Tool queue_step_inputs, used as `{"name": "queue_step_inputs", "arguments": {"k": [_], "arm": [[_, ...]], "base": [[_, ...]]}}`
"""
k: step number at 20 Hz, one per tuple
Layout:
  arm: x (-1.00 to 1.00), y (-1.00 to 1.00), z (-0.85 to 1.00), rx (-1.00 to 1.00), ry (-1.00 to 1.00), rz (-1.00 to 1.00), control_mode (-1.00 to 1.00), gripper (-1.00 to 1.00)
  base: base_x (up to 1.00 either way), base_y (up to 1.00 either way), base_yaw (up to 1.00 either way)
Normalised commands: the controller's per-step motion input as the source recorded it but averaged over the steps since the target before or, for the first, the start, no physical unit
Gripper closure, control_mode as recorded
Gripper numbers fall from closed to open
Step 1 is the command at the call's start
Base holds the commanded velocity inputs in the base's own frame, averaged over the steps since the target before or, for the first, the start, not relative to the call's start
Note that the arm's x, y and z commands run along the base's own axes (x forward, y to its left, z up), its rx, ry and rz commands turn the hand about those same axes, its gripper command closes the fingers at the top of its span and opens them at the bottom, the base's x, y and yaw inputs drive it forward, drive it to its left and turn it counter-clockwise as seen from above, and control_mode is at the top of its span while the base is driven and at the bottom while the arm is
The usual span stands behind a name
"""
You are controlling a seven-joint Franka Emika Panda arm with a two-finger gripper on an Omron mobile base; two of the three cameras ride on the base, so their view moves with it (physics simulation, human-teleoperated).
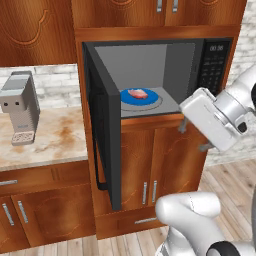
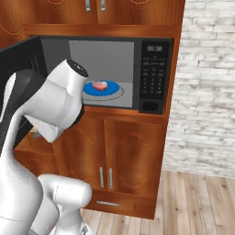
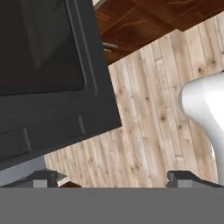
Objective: Transport the steak from the fridge to the microwave and turn on the microwave.
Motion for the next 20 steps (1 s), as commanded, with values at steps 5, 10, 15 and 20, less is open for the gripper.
{"name": "queue_step_inputs", "arguments": {"k": [5, 10, 15, 20], "arm": [[-0.65, 0.32, -0.01, 0.15, 0.0, 0.0, -1.0, -1.0], [-0.56, 0.25, 0.0, 0.07, 0.05, -0.07, -1.0, -1.0], [-0.48, 0.33, 0.0, 0.0, 0.07, -0.14, -1.0, -1.0], [-0.34, 0.5, -0.04, 0.0, 0.04, -0.28, -1.0, -1.0]], "base": [[0.0, 0.0, 0.0], [0.0, 0.0, 0.0], [0.0, 0.0, 0.0], [0.0, 0.0, 0.0]]}}
